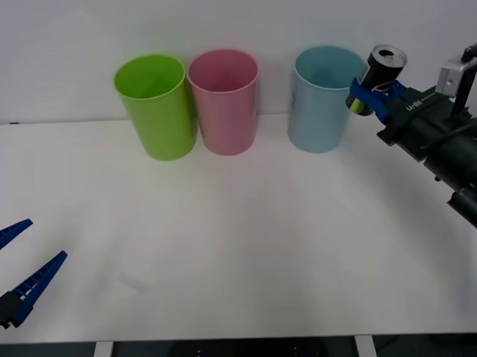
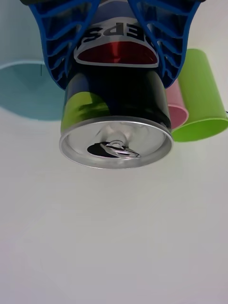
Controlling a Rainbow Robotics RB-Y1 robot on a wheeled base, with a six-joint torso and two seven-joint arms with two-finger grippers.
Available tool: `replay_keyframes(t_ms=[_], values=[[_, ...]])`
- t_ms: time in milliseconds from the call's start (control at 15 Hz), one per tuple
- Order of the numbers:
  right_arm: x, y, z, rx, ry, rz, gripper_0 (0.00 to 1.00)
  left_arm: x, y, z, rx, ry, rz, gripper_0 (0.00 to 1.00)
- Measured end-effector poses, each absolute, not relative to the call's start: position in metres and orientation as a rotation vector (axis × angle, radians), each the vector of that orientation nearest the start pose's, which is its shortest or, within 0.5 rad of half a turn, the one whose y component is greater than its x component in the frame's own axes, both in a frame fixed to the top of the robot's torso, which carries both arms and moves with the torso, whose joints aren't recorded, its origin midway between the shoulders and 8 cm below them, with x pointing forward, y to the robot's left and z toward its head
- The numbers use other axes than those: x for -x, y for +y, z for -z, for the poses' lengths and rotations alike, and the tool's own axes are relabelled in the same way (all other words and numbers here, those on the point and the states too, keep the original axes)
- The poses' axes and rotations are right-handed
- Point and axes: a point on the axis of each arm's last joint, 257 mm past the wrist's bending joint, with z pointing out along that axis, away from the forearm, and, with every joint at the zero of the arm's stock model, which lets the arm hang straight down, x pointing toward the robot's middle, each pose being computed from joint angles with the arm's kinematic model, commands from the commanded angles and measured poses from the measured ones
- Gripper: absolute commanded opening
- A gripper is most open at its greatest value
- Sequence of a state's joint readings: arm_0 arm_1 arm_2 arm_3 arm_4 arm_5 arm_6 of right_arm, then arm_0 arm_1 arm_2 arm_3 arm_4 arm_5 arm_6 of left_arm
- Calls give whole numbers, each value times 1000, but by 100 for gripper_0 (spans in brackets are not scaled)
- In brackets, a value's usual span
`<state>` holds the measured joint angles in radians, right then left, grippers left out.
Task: Grasp the object on the table and drop it into the matching bin: aluminum can to the light blue bin, PET bottle to the pink bin.
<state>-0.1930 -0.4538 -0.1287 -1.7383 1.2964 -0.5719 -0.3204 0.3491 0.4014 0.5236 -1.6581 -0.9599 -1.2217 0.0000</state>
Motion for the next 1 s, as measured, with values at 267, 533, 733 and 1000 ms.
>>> replay_keyframes(t_ms=[267,533,733,1000], values=[[-569,-208,13,445,1289,-425,0,-342,330,169,-465,1441,567,100],[-608,-210,7,440,1317,-386,0,-342,330,169,-465,1441,567,100],[-638,-208,4,417,1341,-358,0,-342,330,169,-465,1441,567,100],[-676,-202,4,369,1381,-336,0,-342,330,169,-465,1441,567,100]])
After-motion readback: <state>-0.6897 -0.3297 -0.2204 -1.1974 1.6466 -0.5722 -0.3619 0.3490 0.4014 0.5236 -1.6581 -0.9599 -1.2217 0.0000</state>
